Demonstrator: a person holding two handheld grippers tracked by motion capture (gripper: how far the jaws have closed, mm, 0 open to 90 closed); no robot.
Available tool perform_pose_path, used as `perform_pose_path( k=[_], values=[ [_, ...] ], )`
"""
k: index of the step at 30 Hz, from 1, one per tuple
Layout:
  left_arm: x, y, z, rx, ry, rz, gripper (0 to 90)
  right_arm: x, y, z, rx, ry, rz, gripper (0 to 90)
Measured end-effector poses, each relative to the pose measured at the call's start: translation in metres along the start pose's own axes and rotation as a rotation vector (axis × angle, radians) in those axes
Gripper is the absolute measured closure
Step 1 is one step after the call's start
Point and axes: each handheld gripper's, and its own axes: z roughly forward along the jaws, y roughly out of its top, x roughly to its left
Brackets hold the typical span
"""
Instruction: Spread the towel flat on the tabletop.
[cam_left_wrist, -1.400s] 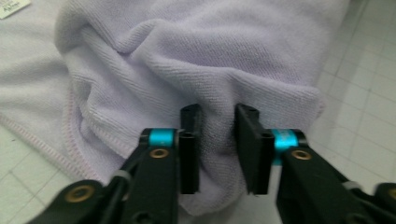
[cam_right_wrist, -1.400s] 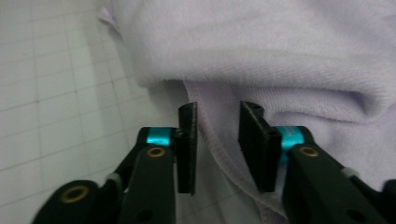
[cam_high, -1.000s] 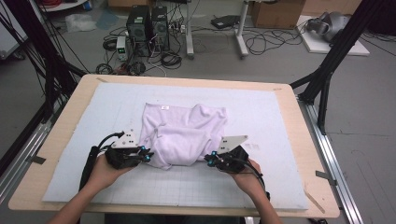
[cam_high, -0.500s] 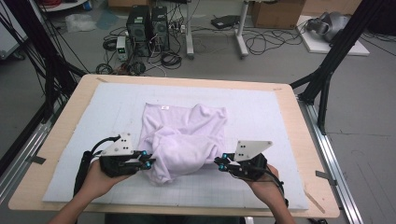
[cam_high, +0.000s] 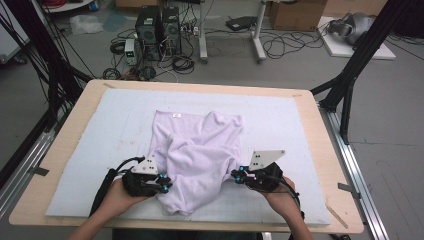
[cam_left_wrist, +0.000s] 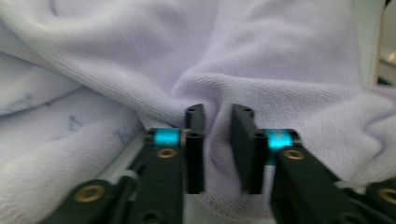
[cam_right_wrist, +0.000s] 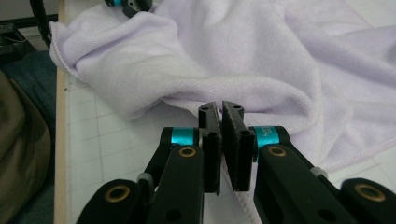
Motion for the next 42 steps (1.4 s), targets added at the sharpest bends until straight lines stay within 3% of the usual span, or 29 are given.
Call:
perform_pose_path(
  k=[4,10,15,19,25,30,36,38,42],
  values=[
    [0.002,-0.001,-0.002,-0.008,0.003,0.002,87.5,0.0,-0.004,-0.001,0.004,-0.004,-0.002,86.2],
    [0.009,-0.002,-0.026,-0.078,0.055,-0.039,87.7,0.003,-0.011,-0.021,-0.002,-0.035,0.003,86.3],
    [0.016,-0.004,-0.041,-0.099,0.095,-0.057,87.8,0.003,-0.017,-0.037,-0.004,-0.054,0.021,86.2],
    [0.021,-0.005,-0.035,-0.094,0.109,-0.071,87.8,-0.004,-0.022,-0.039,0.012,-0.055,0.039,86.2],
    [0.038,-0.002,-0.024,-0.092,0.155,-0.111,87.8,-0.027,-0.032,-0.029,0.02,-0.053,0.107,86.0],
    [0.048,-0.002,-0.018,-0.095,0.153,-0.146,87.0,-0.041,-0.04,-0.016,0.048,-0.052,0.153,84.3],
    [0.039,-0.002,-0.03,-0.11,0.159,-0.124,65.4,-0.026,-0.028,-0.022,0.008,-0.06,0.115,72.8],
    [0.034,-0.004,-0.034,-0.121,0.144,-0.119,63.1,-0.018,-0.022,-0.023,-0.004,-0.05,0.1,69.6],
    [0.027,-0.013,-0.034,-0.088,0.124,-0.089,59.7,-0.003,-0.011,-0.014,-0.025,-0.01,0.067,63.6]
  ],
)
